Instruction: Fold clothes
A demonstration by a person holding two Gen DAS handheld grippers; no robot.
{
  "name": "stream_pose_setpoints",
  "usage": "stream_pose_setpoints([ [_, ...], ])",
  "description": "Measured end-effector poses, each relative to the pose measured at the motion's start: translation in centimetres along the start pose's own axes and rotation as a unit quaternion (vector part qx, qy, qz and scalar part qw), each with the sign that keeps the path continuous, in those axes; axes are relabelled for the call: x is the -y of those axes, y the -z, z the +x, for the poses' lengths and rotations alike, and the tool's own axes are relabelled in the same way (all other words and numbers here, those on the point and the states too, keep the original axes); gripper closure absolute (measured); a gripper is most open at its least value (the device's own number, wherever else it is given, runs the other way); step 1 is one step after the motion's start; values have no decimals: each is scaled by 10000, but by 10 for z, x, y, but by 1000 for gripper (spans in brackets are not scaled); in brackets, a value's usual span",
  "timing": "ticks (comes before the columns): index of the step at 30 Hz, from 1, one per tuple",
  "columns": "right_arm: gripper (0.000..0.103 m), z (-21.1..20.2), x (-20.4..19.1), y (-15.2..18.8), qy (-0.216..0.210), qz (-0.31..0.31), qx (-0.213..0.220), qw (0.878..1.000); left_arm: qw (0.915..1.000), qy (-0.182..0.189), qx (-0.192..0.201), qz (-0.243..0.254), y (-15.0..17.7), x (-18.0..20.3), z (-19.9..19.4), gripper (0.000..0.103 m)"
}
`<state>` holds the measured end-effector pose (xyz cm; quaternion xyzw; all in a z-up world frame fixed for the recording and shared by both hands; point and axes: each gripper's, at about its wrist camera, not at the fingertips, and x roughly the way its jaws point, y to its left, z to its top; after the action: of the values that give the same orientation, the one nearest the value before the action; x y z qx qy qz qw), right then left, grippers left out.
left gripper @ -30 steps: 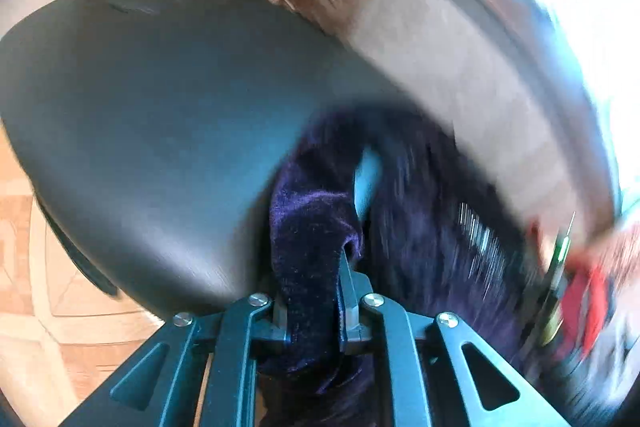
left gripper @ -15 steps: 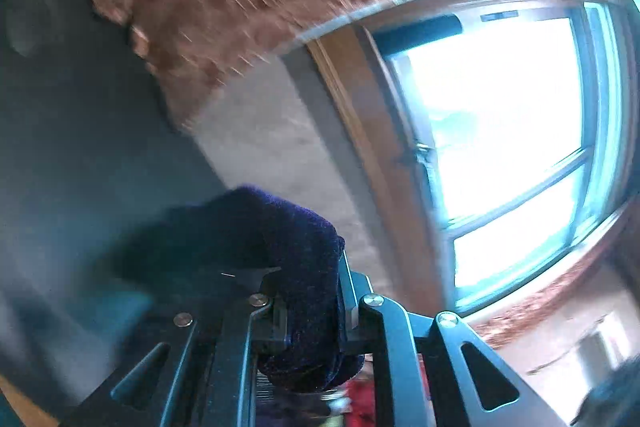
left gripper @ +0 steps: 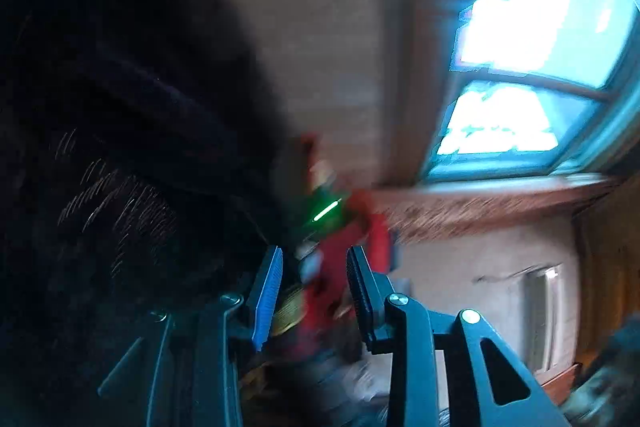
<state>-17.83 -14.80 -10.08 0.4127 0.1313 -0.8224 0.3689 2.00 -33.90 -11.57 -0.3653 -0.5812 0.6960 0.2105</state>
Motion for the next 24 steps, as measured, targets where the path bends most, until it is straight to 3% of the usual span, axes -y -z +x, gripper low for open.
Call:
stream_pose_setpoints([
  [2, 0, 1, -1, -1, 48, -38, -30, 10000, 9987, -411, -107, 270, 14, -10, -3, 65],
  [6, 0, 0, -1, -1, 48, -34, -56, 10000, 9908, -1090, 188, 785, 31, -15, -31, 60],
  [9, 0, -1, 0, -4, 21, -43, -129, 9999, 9733, -2017, 623, 898, 37, -21, -58, 60],
  [12, 0, -18, 3, -7, 146, -69, -76, 9998, 9578, -2466, 1354, 594, 40, -32, -105, 60],
  [15, 0, -54, 7, -4, -33, 44, 249, 9997, 9607, -2300, 1464, 520, 38, -33, -106, 59],
  [18, 0, -89, 12, 9, -984, 502, 364, 9932, 9644, -2110, 1520, 471, 35, -34, -102, 59],
  [22, 0, -118, 3, 42, -2350, 1139, 320, 9648, 9688, -1854, 1594, 406, 31, -36, -98, 56],
  [24, 0, -114, -9, 58, -2667, 1360, 154, 9540, 9707, -1726, 1630, 373, 29, -36, -96, 54],
])
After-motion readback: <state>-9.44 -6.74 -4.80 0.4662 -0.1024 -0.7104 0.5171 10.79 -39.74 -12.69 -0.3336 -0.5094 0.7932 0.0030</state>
